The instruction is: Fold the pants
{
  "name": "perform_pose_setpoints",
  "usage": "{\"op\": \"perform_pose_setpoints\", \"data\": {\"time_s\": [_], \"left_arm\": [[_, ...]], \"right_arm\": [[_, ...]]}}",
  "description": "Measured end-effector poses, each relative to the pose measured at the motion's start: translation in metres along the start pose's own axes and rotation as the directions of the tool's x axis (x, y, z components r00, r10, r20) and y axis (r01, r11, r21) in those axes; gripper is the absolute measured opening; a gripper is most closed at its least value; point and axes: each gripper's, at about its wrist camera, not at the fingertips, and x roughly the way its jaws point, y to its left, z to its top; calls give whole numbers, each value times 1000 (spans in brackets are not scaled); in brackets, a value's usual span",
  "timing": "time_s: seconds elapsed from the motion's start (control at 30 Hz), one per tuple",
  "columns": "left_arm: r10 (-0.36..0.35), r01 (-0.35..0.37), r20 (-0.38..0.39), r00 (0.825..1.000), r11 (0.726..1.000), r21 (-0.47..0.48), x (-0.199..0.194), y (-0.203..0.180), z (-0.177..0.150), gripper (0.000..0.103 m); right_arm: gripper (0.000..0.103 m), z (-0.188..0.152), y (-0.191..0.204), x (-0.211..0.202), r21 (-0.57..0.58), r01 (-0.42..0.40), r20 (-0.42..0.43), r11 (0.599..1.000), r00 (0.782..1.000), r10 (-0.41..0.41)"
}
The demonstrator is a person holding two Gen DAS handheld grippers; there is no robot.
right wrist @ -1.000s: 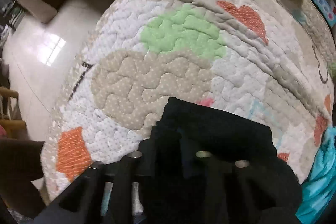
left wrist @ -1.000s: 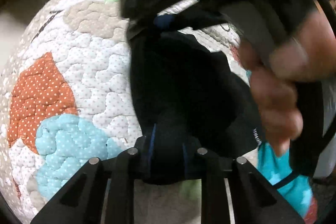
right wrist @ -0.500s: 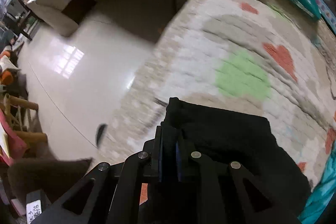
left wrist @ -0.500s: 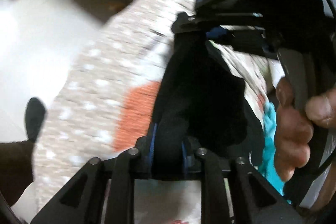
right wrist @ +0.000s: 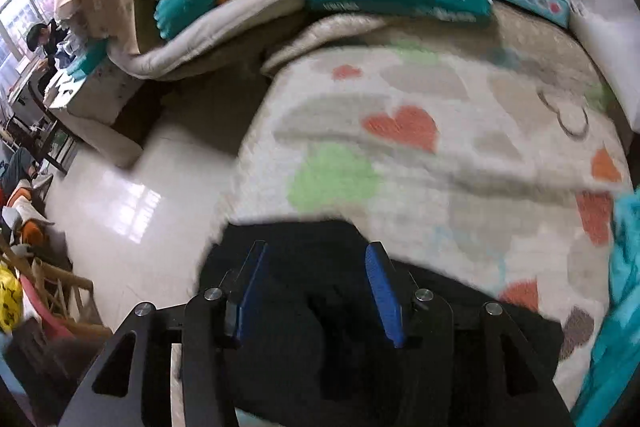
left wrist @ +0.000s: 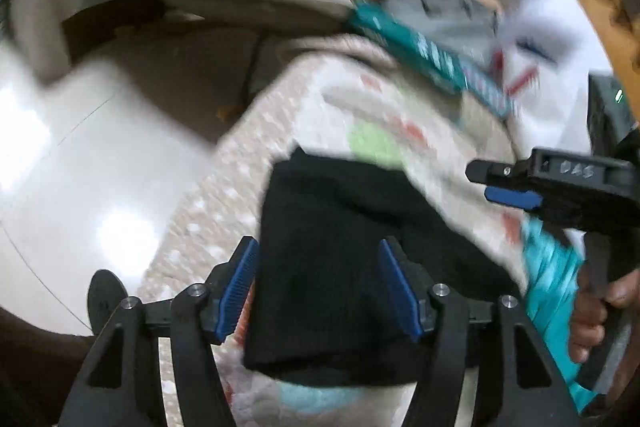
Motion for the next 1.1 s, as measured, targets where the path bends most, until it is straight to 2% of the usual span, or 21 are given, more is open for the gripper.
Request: {"op": "perform_pose_setpoints", "data": {"time_s": [0.13, 0.23, 0.33, 0.37, 0.4, 0.43, 0.53, 0.6, 0.7, 0.73, 0.8, 0.83, 0.9, 0.97, 1.0, 1.1], "left_arm": [[51, -48, -73, 996, 998, 35, 26, -6, -8, 62], [116, -106, -137, 984, 991, 78, 45, -3, -13, 62], [120, -113, -129, 984, 992, 59, 40, 1, -13, 62], [118, -112, -132, 984, 992, 53, 38, 1, -12, 62], [111, -107, -134, 985, 994, 39, 37, 2, -11, 62], [106, -104, -137, 985, 994, 27, 37, 5, -11, 62], [99, -101, -146, 984, 995, -6, 36, 9, -10, 62], [86, -90, -141, 986, 996, -22, 33, 11, -9, 62], [92, -93, -149, 985, 996, -1, 37, 7, -9, 62], [99, -99, -149, 984, 995, 9, 39, 6, -10, 63], [123, -118, -162, 979, 992, 42, 46, 4, -13, 70], [133, -124, -176, 976, 991, 57, 49, 3, -14, 71], [118, -113, -183, 976, 993, 36, 49, 5, -12, 71], [65, -64, -169, 983, 998, 9, 40, 2, -5, 71], [46, -45, -155, 987, 999, 14, 36, -3, -2, 71], [-25, 36, -116, 993, 996, 87, 21, -31, 7, 71]], "right_arm": [[49, -42, -14, 16, 57, -66, -50, 996, 996, 69], [50, -61, -19, 35, 135, -145, -29, 980, 988, 151], [48, -79, -23, 54, 222, -239, -25, 945, 968, 251], [41, -85, -22, 62, 238, -280, -39, 930, 954, 297], [21, -89, -21, 65, 244, -310, -48, 919, 943, 330], [20, -95, -20, 63, 248, -312, -48, 917, 941, 334], [16, -106, -24, 57, 286, -303, -58, 909, 941, 332], [16, -115, -28, 54, 291, -275, -71, 916, 949, 307], [16, -126, -36, 54, 318, -255, -96, 913, 950, 299], [19, -129, -40, 52, 339, -275, -78, 900, 945, 318], [28, -129, -45, 47, 362, -284, -52, 888, 945, 323], [32, -129, -47, 41, 360, -277, -39, 891, 950, 311], [33, -132, -54, 26, 348, -252, -9, 903, 962, 272], [36, -136, -69, 4, 361, -222, 53, 906, 975, 218], [41, -142, -77, -6, 379, -207, 87, 902, 978, 188], [48, -172, -109, -36, 470, -172, 189, 866, 978, 92]]}}
